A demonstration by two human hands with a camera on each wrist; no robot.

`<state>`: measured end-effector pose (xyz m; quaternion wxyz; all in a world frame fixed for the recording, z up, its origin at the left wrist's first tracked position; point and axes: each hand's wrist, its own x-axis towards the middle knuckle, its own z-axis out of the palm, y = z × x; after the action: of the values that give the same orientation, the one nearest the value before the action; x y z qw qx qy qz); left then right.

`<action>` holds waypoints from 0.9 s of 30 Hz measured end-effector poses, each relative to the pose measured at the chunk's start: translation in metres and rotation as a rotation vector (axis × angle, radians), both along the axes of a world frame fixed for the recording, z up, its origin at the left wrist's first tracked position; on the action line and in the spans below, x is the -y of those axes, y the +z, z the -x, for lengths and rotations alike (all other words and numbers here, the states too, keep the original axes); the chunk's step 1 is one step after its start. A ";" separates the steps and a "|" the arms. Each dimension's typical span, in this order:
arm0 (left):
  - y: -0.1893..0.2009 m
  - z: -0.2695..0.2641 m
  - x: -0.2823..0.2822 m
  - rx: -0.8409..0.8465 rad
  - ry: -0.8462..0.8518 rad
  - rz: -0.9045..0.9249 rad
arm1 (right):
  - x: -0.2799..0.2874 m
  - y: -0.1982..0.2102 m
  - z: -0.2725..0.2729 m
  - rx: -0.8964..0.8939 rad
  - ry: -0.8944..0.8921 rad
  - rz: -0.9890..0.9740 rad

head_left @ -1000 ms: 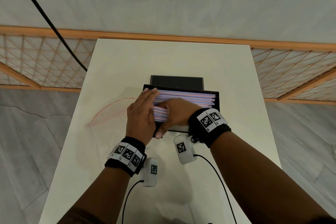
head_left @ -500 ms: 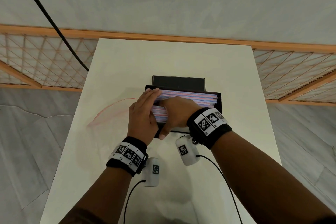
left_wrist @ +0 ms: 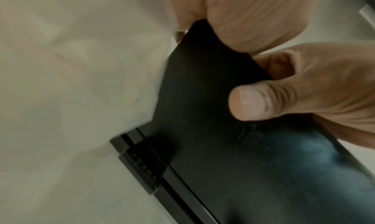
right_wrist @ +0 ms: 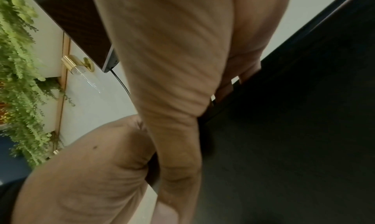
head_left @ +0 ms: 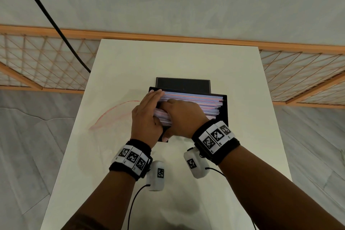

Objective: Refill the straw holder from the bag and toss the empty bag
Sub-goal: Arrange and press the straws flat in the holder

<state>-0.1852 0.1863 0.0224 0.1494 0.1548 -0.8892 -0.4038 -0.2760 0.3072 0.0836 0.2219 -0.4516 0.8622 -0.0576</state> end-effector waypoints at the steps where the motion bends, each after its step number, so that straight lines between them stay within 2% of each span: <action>1: 0.001 -0.001 0.000 0.014 -0.009 0.002 | -0.003 0.001 -0.001 0.001 -0.012 0.011; 4: 0.008 -0.004 0.003 0.058 -0.069 0.039 | -0.019 0.012 0.000 0.038 -0.092 0.100; 8: 0.025 -0.006 0.017 0.066 -0.112 0.067 | -0.060 0.028 0.007 0.027 -0.312 0.264; 11: 0.045 -0.001 0.028 0.133 -0.198 0.131 | -0.087 0.034 0.017 -0.025 -0.403 0.234; 15: 0.071 0.019 0.028 0.385 -0.411 0.398 | -0.097 0.035 0.026 -0.058 -0.343 0.011; 18: 0.076 0.034 0.022 0.579 -0.479 0.532 | -0.094 0.028 0.026 -0.048 -0.303 -0.055; 23: 0.070 0.047 0.019 0.679 -0.480 0.691 | -0.086 0.012 0.028 -0.069 -0.294 -0.141; 27: 0.069 0.047 0.019 0.695 -0.484 0.746 | -0.084 0.012 0.030 -0.128 -0.270 -0.158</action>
<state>-0.2317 0.1668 0.0918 -0.2046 0.0070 -0.9788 -0.0103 -0.3058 0.3912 0.0957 0.1916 -0.3153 0.9294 0.0099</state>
